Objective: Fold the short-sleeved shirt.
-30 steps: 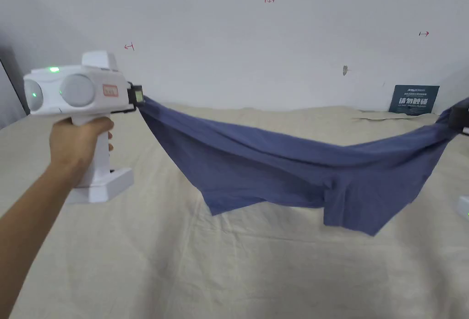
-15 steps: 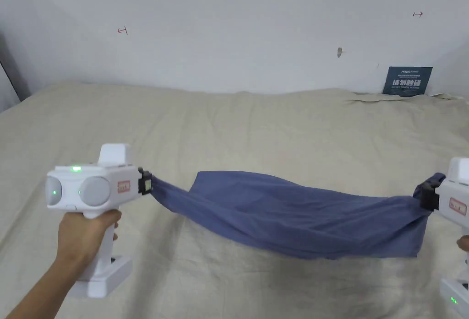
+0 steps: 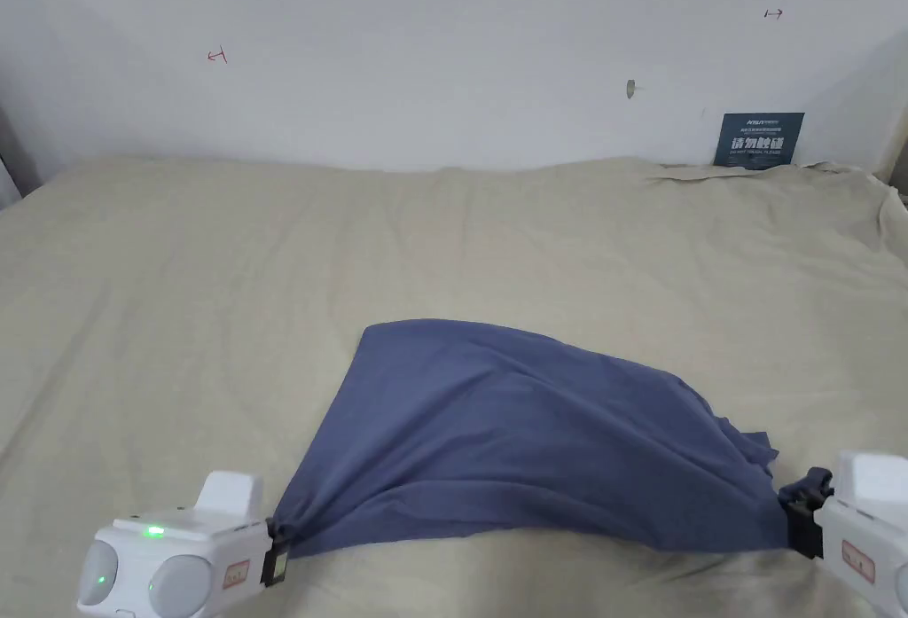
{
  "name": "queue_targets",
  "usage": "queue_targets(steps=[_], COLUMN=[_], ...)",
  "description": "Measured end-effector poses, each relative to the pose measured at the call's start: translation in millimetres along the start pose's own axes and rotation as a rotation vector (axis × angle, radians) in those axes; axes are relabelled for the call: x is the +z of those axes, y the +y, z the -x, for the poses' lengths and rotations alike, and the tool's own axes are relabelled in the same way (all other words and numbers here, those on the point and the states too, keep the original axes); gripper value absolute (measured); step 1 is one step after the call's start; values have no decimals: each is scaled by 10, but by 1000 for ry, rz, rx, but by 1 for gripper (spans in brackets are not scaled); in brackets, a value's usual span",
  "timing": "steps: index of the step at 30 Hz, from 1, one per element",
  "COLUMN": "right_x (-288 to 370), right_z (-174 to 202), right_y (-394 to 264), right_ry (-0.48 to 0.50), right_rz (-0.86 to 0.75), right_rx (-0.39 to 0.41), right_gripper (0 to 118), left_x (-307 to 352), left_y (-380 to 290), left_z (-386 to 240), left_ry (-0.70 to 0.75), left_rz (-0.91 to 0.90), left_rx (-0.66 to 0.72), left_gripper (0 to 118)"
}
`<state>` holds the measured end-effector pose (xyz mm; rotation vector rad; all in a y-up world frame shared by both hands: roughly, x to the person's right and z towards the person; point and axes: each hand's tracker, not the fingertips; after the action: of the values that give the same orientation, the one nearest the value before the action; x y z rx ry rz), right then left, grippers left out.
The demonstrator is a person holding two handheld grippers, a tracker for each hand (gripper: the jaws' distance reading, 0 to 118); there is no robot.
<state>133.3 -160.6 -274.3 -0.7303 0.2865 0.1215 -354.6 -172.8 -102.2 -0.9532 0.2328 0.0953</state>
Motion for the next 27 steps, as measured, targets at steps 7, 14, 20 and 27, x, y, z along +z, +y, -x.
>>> queue_targets(steps=[7, 14, 20, 27], right_x=[331, 712, 695, 273], right_z=[-45, -53, -45, 63], right_y=[-493, -775, -947, -1033], right_ry=[6, 0, -12, -20], right_rz=[44, 81, 107, 187], right_rx=[-22, -20, -13, -46], right_gripper=[2, 2, 2, 2], left_x=[193, 459, 450, 67], left_y=[-460, -681, -749, -603], left_z=[33, 98, 36, -180], left_ry=[21, 9, 14, -4], left_rz=[67, 106, 122, 142], left_rx=[-60, -52, -56, 20], left_gripper=[2, 2, 2, 2])
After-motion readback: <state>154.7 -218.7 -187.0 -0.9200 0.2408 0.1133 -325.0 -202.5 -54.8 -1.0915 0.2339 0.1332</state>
